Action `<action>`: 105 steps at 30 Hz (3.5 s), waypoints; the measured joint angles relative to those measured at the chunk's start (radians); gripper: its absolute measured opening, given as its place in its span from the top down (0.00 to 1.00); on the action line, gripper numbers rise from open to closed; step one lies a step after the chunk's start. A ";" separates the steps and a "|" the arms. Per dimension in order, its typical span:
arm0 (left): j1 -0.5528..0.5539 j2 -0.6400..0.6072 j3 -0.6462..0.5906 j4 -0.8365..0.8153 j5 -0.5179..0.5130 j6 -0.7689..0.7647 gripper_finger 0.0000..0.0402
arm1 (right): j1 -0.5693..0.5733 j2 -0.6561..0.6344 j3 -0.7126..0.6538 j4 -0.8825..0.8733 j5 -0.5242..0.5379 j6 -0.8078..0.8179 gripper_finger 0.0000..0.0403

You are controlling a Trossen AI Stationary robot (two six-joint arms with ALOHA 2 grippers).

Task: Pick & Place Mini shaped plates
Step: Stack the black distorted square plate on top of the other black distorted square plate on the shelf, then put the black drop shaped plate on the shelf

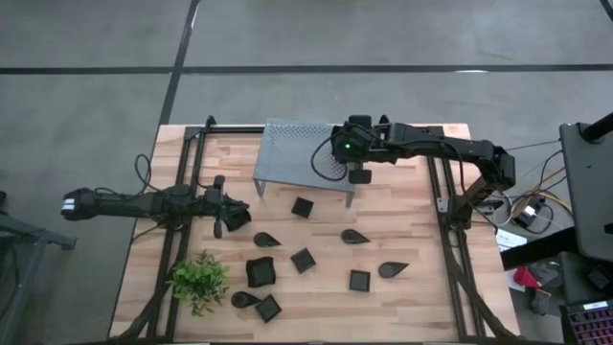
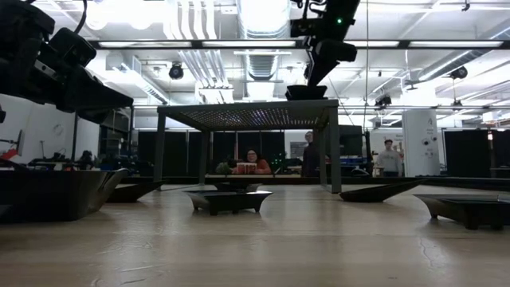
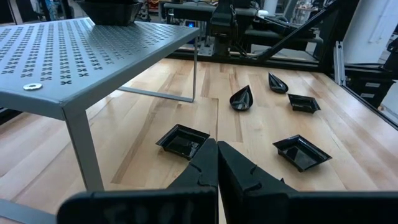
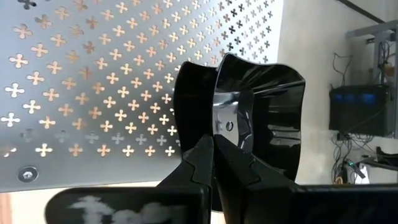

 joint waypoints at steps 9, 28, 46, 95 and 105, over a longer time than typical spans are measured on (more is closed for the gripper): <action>0.000 0.000 0.000 0.000 0.000 0.000 1.00 | 0.000 0.000 0.000 0.003 -0.024 -0.014 0.97; 0.000 0.000 0.000 0.000 0.000 0.000 1.00 | 0.029 -0.047 0.000 -0.005 -0.025 0.035 0.83; 0.000 0.000 0.000 0.000 0.000 0.000 1.00 | 0.271 -0.061 0.000 -0.064 -0.181 0.198 0.85; 0.000 0.000 0.000 0.000 0.000 0.000 1.00 | 1.104 -0.078 -0.449 0.107 -0.198 0.875 0.77; 0.000 0.000 0.000 0.000 0.000 0.000 1.00 | 1.104 -0.049 -0.558 0.174 -0.174 0.938 0.71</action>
